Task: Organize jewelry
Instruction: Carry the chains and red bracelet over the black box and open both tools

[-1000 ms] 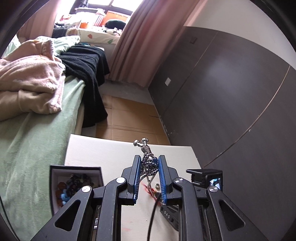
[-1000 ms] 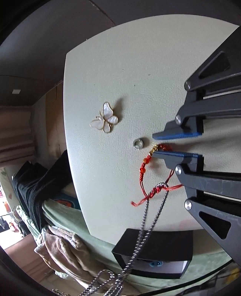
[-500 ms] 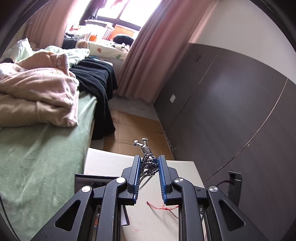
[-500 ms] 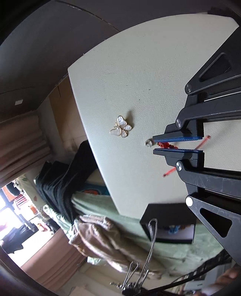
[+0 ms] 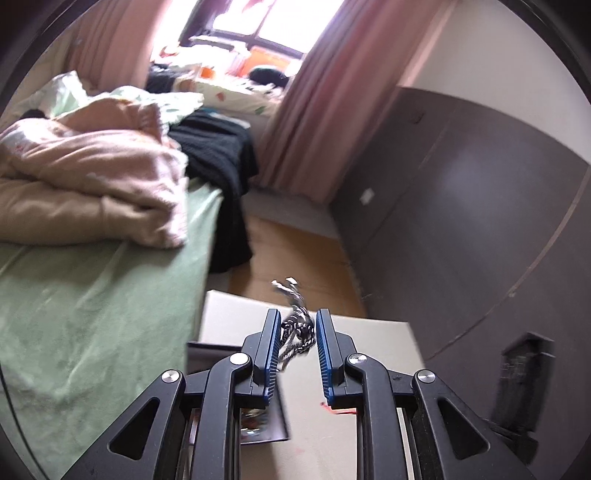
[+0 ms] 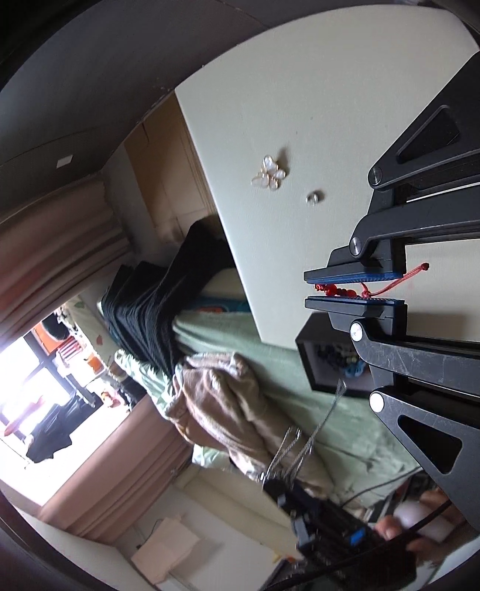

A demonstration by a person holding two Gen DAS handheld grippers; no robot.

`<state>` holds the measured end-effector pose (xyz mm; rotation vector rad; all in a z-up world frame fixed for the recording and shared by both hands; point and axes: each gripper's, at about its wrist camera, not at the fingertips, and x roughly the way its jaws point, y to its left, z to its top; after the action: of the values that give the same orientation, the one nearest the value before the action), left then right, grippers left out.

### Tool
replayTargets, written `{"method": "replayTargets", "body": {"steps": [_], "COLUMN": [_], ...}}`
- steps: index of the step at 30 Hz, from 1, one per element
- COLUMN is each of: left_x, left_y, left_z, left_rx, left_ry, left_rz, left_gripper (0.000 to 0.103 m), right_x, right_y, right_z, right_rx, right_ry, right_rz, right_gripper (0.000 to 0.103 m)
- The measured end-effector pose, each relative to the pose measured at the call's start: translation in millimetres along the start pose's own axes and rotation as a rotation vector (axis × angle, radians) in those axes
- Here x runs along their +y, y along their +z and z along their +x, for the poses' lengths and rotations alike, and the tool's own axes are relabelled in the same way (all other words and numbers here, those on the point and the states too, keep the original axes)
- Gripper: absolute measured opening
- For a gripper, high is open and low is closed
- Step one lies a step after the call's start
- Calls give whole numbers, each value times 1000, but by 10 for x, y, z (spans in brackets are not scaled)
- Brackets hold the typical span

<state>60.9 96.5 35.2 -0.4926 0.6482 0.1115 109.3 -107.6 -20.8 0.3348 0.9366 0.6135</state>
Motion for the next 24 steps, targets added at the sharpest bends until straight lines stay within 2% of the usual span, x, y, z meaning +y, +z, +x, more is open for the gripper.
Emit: {"method": "replayTargets", "body": {"steps": [1,3,5,15,21,22,24], "left_x": [39,122,176,377,434,438,435], "left_y": [10,19,28,66,77,74,73], "left_z": [16,9,-45,-84,-126,-120,-98], "left_rx": [16,24,-3,-10,-26,-24,-19], "left_ry": [-6,-20,-8,11,30,33,41], "left_rz": [-13,-52,-71,-128,-140,-138,-132], "left_gripper": [30,60,68,68,68,68,68], "right_x": [51,120,197,583,706,710,624], "right_y": [-5,-22,-42,-100,-101,-118,-167], "right_z": [9,20,30,134,461,562,726], "right_rx": [-3,-7,-12,-30,8,43,111], "right_ry": [16,41,73,217,314,288,207], "right_rz": [-5,-13,-17,-40,-25,-33,-6], "right_gripper": [8,8,7,8,9,12,36]}}
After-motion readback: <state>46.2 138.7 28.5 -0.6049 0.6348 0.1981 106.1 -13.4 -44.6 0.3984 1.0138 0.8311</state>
